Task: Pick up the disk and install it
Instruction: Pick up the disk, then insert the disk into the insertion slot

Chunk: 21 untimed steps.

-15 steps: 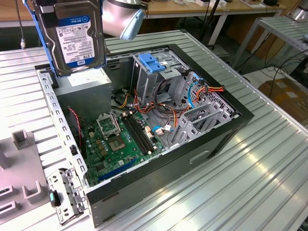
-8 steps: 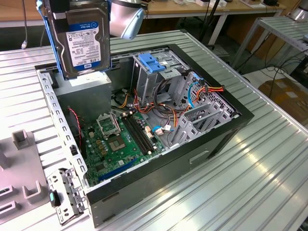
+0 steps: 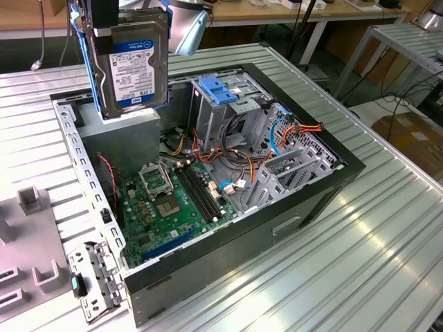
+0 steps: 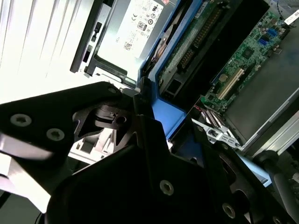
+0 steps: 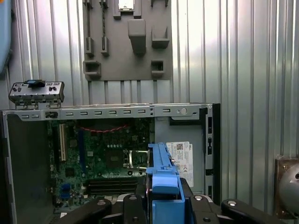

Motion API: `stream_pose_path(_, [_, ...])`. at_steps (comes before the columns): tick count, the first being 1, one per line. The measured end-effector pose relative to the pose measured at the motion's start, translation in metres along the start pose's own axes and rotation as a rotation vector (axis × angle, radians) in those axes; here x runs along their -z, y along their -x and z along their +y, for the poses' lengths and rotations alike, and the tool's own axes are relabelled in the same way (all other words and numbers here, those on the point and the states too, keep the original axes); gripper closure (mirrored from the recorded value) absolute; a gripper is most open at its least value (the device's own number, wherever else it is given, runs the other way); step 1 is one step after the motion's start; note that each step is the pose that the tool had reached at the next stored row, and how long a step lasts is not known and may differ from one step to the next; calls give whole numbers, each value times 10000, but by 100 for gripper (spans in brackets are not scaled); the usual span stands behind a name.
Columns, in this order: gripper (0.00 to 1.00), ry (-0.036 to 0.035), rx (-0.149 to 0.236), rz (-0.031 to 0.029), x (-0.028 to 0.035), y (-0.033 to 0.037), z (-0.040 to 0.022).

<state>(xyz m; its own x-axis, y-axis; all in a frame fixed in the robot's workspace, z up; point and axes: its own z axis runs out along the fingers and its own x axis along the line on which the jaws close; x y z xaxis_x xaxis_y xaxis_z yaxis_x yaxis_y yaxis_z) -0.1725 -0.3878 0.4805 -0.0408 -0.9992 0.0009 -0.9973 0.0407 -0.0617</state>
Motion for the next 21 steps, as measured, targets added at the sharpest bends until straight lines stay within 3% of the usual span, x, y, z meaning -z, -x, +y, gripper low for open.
stream_pose_path(12, [63, -2, -7, -2, -2, -1, 0])
stream_pose_path(21, [63, 0, -6, -2, -2, -77, -3])
